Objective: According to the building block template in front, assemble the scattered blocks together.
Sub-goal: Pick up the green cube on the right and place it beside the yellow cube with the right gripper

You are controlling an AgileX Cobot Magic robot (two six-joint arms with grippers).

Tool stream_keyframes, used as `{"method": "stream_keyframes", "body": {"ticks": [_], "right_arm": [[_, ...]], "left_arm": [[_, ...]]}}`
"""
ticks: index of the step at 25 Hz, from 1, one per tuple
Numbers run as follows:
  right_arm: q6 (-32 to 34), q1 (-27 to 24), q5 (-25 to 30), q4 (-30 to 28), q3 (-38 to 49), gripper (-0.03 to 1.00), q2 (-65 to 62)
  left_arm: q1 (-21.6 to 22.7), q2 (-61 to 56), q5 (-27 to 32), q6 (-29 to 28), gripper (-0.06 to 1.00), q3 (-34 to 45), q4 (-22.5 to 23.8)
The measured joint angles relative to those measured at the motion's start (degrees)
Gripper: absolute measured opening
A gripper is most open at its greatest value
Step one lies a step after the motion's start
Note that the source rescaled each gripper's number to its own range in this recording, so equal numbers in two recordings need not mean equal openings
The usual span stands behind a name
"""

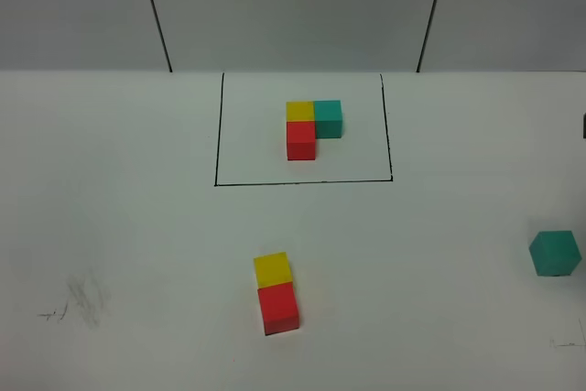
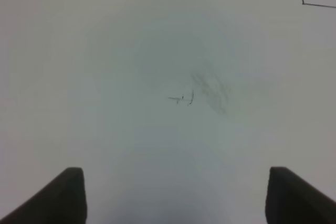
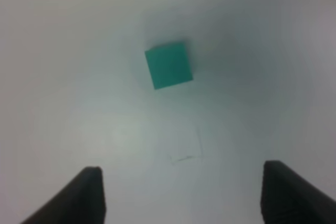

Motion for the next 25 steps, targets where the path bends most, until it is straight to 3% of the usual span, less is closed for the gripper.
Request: {"method": "stream_keyframes", "body": {"ticks": [14,25], "right_arm": [[-3.6,0.0,-0.3,0.6,0.1,0.69,12.3],[-10.0,-3.8,-8.0,0.6,0.1,0.69,20.0]], "left_arm": [[0.0,0.0,0.0,0.0,1.00,0.0,0.0],[0.0,0.0,0.0,0.0,1.00,0.0,0.0]]}}
